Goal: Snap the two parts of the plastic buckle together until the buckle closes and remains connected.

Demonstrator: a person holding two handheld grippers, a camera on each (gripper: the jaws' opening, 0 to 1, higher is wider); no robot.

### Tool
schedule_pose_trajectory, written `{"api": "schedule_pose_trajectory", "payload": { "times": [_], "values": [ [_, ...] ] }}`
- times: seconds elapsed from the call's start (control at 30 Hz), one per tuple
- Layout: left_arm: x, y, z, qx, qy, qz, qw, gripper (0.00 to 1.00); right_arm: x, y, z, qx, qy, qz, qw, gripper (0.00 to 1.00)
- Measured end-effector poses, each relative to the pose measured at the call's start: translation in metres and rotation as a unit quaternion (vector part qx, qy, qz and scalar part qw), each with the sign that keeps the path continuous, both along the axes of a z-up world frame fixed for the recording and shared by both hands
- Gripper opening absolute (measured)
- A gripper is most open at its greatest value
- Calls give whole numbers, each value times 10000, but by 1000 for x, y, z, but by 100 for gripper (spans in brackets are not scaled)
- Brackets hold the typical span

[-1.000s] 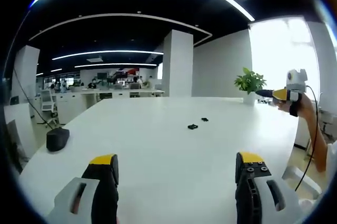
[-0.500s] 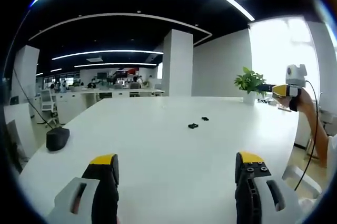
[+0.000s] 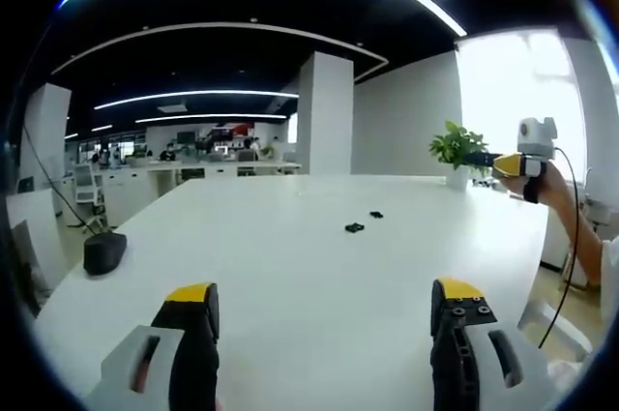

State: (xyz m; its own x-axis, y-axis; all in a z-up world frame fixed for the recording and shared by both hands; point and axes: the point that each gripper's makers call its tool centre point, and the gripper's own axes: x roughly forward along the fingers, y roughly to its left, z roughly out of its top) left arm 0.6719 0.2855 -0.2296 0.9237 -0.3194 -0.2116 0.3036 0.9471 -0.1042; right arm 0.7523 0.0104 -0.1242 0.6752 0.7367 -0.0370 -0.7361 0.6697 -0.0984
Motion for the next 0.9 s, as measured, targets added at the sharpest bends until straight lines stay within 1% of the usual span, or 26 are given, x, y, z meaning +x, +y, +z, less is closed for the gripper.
{"api": "schedule_pose_trajectory", "payload": {
  "times": [0.2, 0.33, 0.43, 0.6, 0.77, 0.9],
  "values": [
    [0, -1, 1, -18, -30, -24, 10000, 92, 12, 2, -3, -17, -2, 21, 10000, 93],
    [1, -1, 0, -20, -18, -22, 10000, 92, 16, 6, -9, -120, 76, 88, 9999, 93],
    [3, -1, -1, 9, -1, -8, 10000, 92, 17, 9, -9, -122, 65, 115, 9998, 94],
    [14, -5, 4, 68, -42, -15, 10000, 90, 17, 19, -13, -172, 88, 282, 9994, 94],
    [17, -9, 6, 41, -73, -88, 9999, 90, 20, 27, -19, -211, 176, 424, 9987, 94],
    [18, -9, 10, 52, -111, -84, 9999, 90, 20, 32, -21, -248, 197, 509, 9982, 94]
  ]
}}
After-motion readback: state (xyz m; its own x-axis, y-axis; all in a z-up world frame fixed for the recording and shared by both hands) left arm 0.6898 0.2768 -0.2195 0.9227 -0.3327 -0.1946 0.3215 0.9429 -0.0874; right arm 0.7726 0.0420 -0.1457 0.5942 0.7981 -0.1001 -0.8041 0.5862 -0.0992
